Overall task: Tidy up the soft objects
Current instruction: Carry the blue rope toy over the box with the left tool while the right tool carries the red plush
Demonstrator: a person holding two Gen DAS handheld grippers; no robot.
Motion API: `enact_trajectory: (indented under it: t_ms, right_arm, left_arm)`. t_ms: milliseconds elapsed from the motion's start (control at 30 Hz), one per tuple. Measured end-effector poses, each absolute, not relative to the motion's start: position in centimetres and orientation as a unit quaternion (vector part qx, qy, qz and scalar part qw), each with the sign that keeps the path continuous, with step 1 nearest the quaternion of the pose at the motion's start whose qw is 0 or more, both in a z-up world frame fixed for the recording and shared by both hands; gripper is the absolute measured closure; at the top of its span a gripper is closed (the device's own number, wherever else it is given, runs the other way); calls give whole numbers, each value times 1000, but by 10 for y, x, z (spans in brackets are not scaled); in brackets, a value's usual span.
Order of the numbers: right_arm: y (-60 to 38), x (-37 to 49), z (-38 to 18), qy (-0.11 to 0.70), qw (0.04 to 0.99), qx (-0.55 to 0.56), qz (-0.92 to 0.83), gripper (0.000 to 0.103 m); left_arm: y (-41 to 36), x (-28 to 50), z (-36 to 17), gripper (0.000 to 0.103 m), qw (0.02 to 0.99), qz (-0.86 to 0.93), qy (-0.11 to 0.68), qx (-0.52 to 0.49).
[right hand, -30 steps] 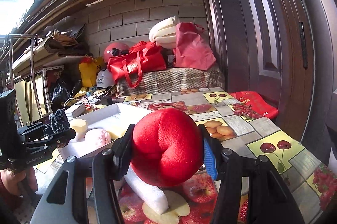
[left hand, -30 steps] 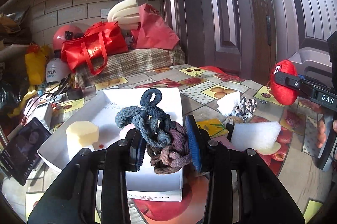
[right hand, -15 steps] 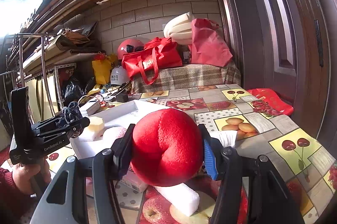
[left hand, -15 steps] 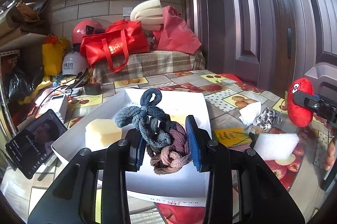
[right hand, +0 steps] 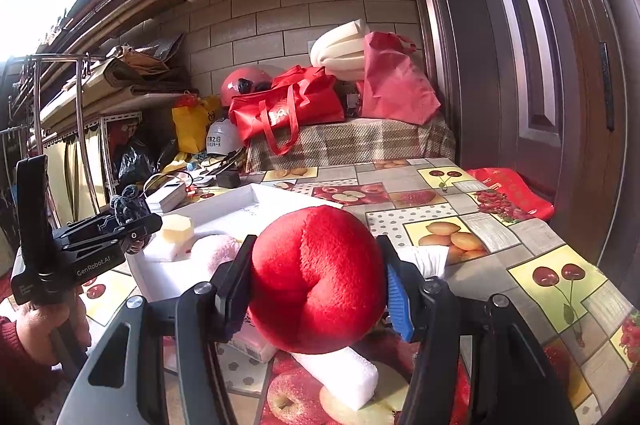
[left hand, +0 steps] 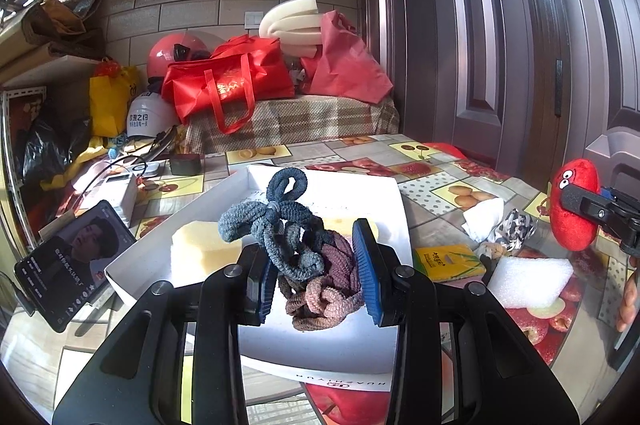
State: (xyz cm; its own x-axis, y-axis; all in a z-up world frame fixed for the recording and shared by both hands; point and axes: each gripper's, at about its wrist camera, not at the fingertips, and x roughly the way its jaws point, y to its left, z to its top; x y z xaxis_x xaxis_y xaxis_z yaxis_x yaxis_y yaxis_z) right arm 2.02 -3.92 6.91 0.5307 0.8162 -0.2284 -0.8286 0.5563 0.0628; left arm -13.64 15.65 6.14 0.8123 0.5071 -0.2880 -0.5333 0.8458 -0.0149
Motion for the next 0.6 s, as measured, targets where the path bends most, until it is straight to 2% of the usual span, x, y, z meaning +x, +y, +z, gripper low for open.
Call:
enact_trajectory:
  t_ms: [600]
  right_arm:
    - [-3, 0, 65, 125, 852, -61, 505, 46]
  left_arm:
    - [187, -143, 59, 68, 933, 327, 132, -67]
